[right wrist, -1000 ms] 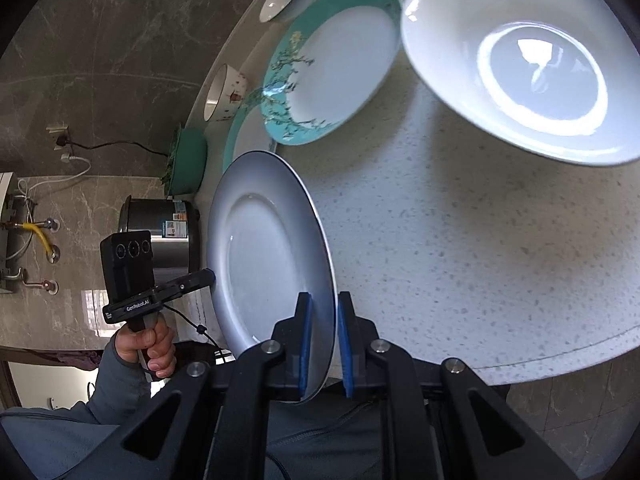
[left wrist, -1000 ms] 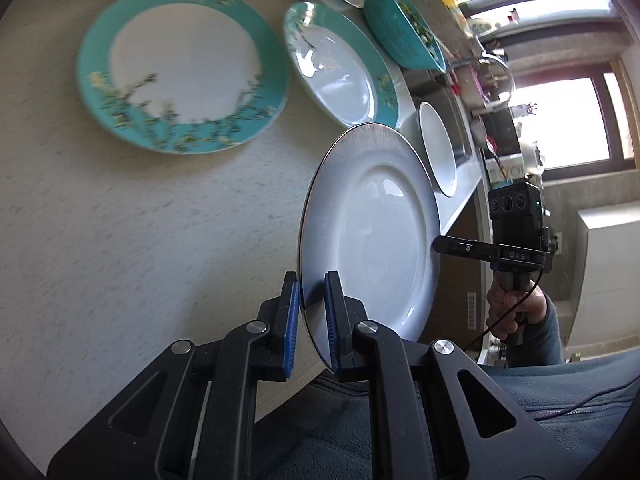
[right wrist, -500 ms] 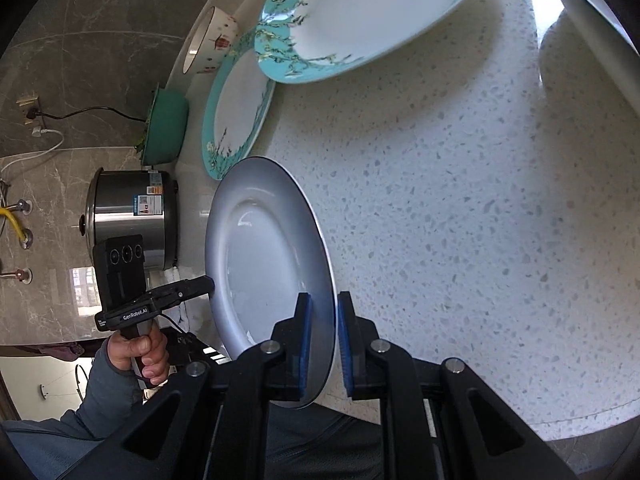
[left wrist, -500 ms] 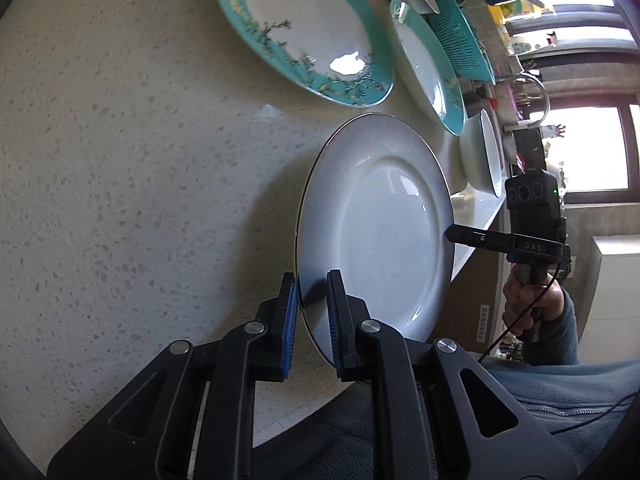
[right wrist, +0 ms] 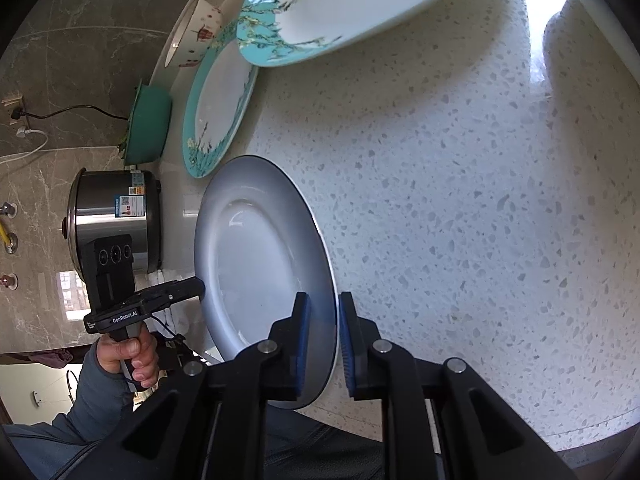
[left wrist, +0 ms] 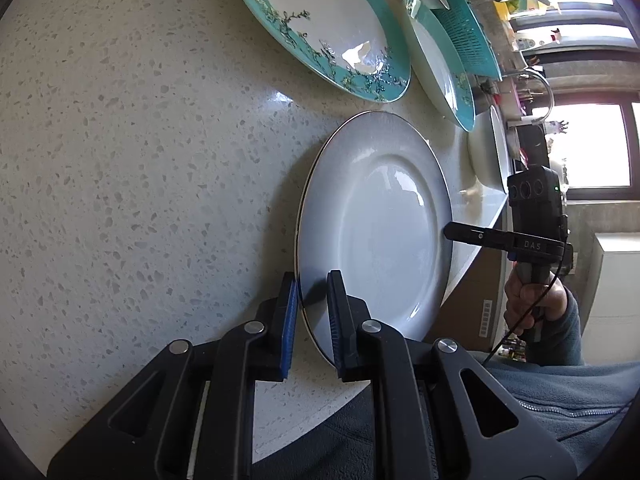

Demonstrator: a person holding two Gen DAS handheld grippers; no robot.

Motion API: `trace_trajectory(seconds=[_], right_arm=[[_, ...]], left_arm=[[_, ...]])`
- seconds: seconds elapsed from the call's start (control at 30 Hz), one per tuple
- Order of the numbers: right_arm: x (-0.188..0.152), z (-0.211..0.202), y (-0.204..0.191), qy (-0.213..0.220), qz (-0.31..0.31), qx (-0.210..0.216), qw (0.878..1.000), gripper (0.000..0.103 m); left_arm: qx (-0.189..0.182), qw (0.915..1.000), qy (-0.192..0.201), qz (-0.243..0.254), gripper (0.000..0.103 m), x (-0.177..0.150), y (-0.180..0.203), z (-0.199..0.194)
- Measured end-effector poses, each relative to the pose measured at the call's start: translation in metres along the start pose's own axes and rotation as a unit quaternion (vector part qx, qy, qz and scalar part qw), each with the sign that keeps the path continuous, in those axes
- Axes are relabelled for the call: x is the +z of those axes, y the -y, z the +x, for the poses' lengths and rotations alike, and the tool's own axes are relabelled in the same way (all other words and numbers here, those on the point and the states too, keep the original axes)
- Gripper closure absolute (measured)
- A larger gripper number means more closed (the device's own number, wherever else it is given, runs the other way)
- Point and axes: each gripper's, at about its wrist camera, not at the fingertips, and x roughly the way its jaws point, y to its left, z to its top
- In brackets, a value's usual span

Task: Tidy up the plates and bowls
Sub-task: 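Lower the grey plate onto the counter and open both grippers, then close both grippers on the rim of the small teal floral plate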

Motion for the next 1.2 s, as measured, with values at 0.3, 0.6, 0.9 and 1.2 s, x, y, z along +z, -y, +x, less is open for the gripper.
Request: trace_trajectory(seconds=[0.3,0.6,0.9,1.2], right_arm=[[-0.005,-0.014,-0.007,0.038,-0.003,0.006,0.999,0.032],[-0.008,-0.072,-0.012,0.18,0.041,0.089,0.979,0.031],[0.049,-0.026,-0.053,0.197,0.047,0.147,0.968,0.031],[0.076,0.005,-0.036,0.195,0.097,0.131,0.967,0.031]], left_arm=[[0.01,0.9987,0.048,-0.009,0.045,-0.001,0.005,-0.015],[-0.023,0.9817,0.187,-0.026,0.01,0.025,0.007,-0.083],[-0.034,0.9859,0.16,-0.036,0.01,0.114,-0.011,-0.071],[-0.005,0.9903,0.137,-0.02,0.01,0.161,-0.017,-0.067]])
